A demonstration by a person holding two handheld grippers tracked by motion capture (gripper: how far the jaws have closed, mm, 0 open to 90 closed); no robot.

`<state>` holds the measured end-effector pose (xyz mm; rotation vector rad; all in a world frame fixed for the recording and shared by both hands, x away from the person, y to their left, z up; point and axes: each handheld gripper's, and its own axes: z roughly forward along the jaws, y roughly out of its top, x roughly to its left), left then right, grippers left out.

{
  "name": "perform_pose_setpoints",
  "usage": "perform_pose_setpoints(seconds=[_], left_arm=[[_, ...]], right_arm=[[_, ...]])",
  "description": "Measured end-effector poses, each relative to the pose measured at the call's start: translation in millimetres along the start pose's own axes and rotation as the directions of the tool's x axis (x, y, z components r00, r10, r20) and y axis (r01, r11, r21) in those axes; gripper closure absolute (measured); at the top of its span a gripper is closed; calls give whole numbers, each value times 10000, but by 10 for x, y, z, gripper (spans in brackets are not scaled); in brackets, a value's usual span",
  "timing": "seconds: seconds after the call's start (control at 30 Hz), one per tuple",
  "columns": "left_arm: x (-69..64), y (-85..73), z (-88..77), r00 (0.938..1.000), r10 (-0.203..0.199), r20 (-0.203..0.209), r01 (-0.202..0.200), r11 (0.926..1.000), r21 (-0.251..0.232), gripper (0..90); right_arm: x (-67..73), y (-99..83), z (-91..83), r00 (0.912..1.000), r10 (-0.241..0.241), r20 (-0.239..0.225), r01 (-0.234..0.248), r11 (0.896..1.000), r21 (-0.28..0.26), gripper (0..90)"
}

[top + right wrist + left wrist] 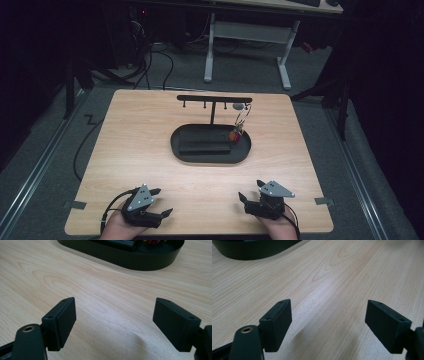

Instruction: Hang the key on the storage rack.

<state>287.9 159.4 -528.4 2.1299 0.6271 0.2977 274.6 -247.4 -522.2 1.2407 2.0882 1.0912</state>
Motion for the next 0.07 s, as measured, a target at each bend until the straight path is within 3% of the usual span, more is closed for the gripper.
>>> perform_pose_setpoints(seconds=[0.07], left_arm=[[4,-3,-22,10000,19,-61,-20,10000,-21,221]], right_arm=[[6,6,2,10000,-5,0,5,10000,-17,188]])
